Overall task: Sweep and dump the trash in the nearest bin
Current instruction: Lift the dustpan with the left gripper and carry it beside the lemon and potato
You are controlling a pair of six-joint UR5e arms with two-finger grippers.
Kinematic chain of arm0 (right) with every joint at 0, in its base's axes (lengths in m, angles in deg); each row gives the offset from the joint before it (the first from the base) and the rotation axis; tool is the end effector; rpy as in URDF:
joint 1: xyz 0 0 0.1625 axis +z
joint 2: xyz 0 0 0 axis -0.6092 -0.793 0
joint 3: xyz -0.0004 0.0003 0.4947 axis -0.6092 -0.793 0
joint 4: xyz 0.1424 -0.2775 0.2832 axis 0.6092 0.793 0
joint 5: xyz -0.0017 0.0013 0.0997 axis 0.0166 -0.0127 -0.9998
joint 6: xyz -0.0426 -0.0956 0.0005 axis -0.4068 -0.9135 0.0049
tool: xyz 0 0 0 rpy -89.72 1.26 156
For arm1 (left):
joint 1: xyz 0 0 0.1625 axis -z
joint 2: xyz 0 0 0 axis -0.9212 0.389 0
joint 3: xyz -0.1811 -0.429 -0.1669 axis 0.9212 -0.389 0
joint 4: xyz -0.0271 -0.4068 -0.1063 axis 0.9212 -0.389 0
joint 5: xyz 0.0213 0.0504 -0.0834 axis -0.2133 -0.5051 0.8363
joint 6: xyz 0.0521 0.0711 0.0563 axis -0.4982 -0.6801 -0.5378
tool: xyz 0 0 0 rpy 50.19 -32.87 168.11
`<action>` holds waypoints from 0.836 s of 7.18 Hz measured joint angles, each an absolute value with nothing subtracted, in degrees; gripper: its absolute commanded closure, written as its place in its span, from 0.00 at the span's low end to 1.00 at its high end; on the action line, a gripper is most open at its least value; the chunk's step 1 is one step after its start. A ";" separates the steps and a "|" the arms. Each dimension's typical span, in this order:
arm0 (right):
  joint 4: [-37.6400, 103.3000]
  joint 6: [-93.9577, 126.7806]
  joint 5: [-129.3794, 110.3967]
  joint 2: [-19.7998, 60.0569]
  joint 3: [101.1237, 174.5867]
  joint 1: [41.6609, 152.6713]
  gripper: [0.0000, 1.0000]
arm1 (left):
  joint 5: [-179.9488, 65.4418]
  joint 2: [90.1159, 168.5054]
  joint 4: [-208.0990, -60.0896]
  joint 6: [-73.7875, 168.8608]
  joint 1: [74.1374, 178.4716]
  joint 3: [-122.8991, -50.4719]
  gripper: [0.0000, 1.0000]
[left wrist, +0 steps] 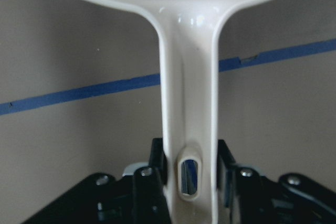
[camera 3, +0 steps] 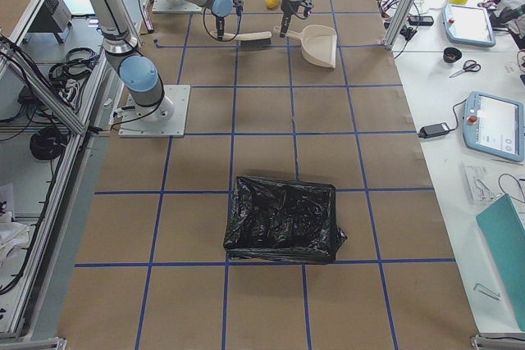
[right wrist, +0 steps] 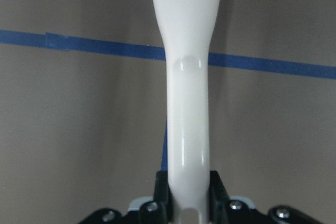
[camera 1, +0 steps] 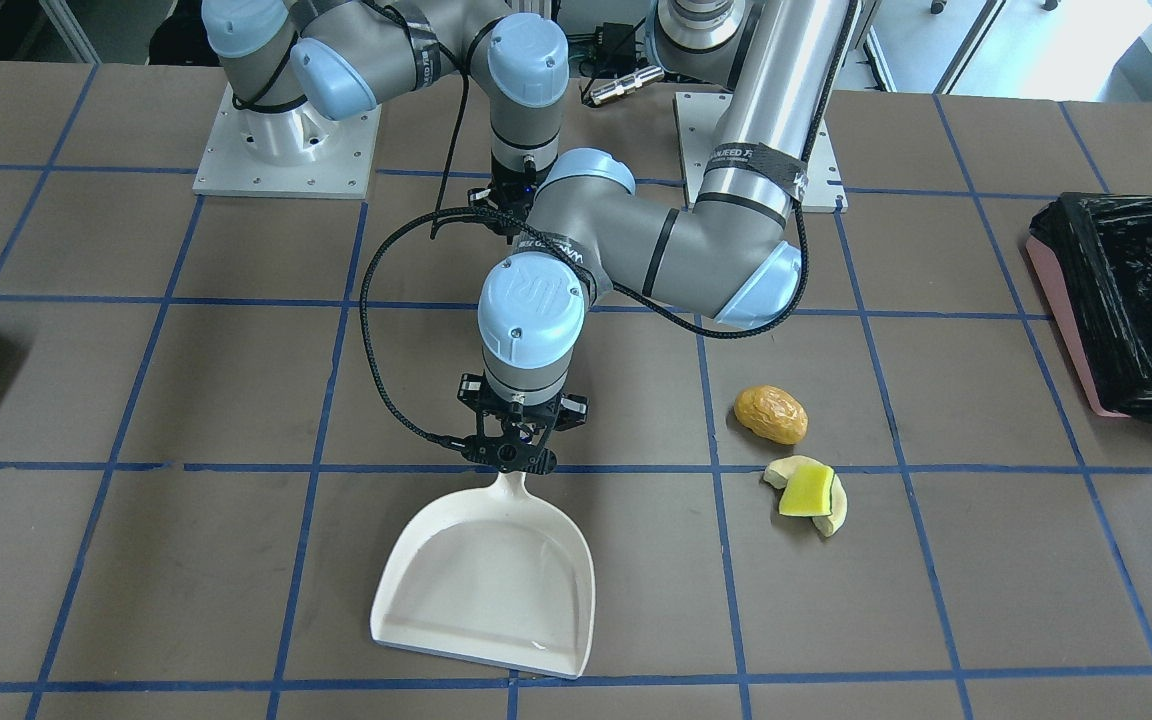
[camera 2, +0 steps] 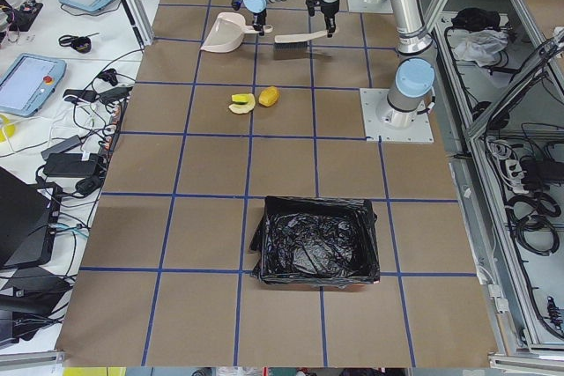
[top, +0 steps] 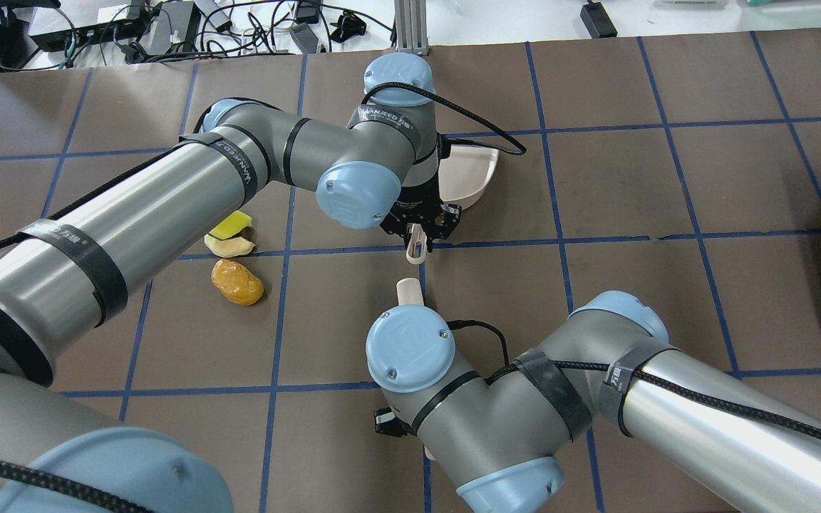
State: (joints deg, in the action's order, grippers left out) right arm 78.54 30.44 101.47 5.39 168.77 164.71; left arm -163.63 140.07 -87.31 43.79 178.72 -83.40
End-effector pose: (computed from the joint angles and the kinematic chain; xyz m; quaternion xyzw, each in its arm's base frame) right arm 0.3768 -0.2701 0.2862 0.0568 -0.9965 -0.0594 0.0182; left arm -0.3861 -0.5869 0.2851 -0.0894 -0.9928 -0.0756 0.0247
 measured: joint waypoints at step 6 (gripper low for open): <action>79.13 42.25 102.46 4.89 168.06 165.70 1.00 | -164.75 136.77 -93.38 34.75 172.89 -76.02 1.00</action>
